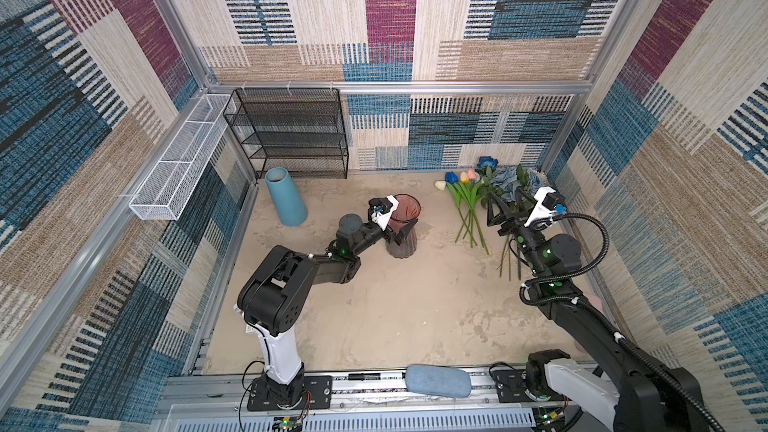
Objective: Arrange the flowers into the vase
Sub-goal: 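Slide the pink vase toward the table center with the left gripper, then release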
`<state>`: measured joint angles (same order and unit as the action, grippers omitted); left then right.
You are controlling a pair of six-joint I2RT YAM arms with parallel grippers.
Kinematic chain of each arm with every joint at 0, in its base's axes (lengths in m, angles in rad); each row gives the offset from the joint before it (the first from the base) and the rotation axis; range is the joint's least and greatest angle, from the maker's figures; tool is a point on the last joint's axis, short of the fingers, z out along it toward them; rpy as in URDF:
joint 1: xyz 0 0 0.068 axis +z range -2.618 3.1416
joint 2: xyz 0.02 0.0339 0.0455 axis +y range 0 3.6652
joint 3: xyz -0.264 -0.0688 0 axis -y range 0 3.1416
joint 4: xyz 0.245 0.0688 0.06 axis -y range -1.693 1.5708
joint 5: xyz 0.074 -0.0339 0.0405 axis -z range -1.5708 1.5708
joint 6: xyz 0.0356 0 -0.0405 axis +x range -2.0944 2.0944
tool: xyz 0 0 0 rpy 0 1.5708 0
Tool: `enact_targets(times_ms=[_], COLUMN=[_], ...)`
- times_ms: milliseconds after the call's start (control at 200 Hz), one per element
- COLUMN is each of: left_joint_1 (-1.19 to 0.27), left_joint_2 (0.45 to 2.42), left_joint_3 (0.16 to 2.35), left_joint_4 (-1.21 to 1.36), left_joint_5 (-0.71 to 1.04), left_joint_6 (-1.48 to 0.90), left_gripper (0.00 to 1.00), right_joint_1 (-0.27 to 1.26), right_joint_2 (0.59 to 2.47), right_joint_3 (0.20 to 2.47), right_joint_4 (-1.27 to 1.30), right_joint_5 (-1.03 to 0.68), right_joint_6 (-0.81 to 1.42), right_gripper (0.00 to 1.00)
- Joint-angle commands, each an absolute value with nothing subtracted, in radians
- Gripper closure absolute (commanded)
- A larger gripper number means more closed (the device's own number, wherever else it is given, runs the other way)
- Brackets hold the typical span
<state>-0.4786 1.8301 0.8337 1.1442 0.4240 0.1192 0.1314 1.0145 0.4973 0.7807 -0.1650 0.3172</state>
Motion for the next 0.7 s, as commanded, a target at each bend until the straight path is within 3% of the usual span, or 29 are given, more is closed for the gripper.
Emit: enact_targets(times_ms=[0,280,426,591,696], left_joint_1=[-0.469,-0.462,-0.462,-0.463,-0.484], left_joint_2=[1.822,1.79,1.681,1.534,1.42], left_joint_3=[0.812,0.734,0.636,0.49,0.403], left_joint_4=[1.177,1.171,1.135,1.175,1.14], left_joint_5=[0.461,0.458,0.345,0.223,0.187], left_joint_6=[0.142,0.146,0.181,0.131,0.118], left_gripper=[0.01,0.01,0.01,0.01,0.01], right_joint_1=[0.132,0.132,0.132,0.13,0.13], right_joint_2=[1.018,1.033,1.101,1.306,1.487], right_joint_3=[0.51,0.531,0.612,0.853,1.036], right_joint_4=[0.776,0.75,0.615,0.327,0.138], right_joint_5=[-0.182,-0.193,-0.155,-0.15,-0.179], right_joint_6=[0.328,0.318,0.318,0.274,0.222], right_gripper=[0.0,0.0,0.0,0.0,0.14])
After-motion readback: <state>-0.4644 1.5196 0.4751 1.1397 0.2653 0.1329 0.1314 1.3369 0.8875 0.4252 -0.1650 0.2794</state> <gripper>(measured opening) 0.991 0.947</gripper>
